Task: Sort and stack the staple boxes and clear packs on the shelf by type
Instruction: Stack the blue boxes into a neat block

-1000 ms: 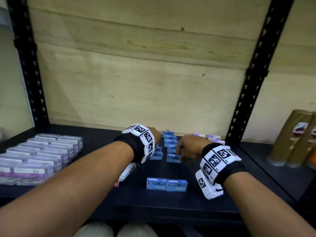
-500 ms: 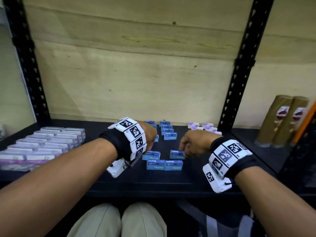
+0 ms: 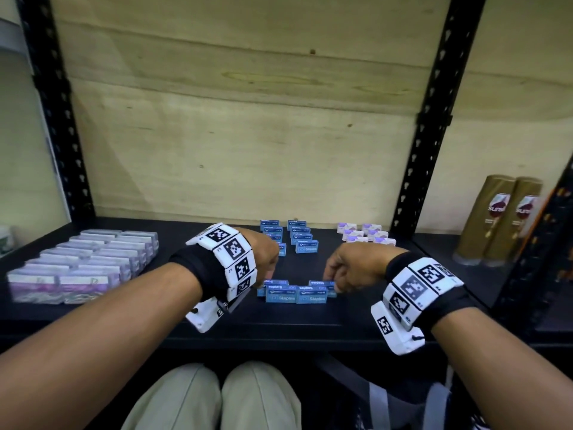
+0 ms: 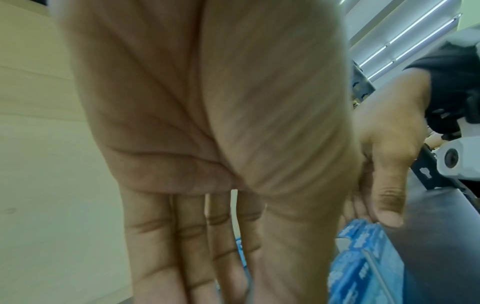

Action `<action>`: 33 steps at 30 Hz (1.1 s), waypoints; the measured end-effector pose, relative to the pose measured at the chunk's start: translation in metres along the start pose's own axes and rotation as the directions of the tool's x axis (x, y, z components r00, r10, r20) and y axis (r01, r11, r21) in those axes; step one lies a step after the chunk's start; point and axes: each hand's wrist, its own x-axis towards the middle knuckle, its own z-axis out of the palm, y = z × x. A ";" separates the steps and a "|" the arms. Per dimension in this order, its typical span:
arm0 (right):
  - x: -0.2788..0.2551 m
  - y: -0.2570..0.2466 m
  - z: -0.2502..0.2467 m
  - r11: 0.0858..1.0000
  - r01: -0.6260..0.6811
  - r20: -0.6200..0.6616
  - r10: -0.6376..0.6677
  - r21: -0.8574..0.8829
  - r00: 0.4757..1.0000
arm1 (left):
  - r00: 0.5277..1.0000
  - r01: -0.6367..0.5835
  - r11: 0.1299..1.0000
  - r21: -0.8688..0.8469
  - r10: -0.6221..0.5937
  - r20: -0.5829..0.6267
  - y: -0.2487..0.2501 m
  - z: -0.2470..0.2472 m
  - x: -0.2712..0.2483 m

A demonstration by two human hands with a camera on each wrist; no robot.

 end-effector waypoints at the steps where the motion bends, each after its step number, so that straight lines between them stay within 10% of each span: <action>1: -0.001 -0.001 -0.001 0.999 0.005 0.015 -0.004 -0.032 1.000 | 1.000 -0.006 1.000 -0.010 0.006 0.005 0.000 0.000 -0.002; 33: 0.006 -0.039 0.017 0.954 0.075 -0.009 -0.081 -0.291 0.997 | 0.993 -0.069 0.995 -0.069 0.061 -0.103 0.022 0.021 -0.005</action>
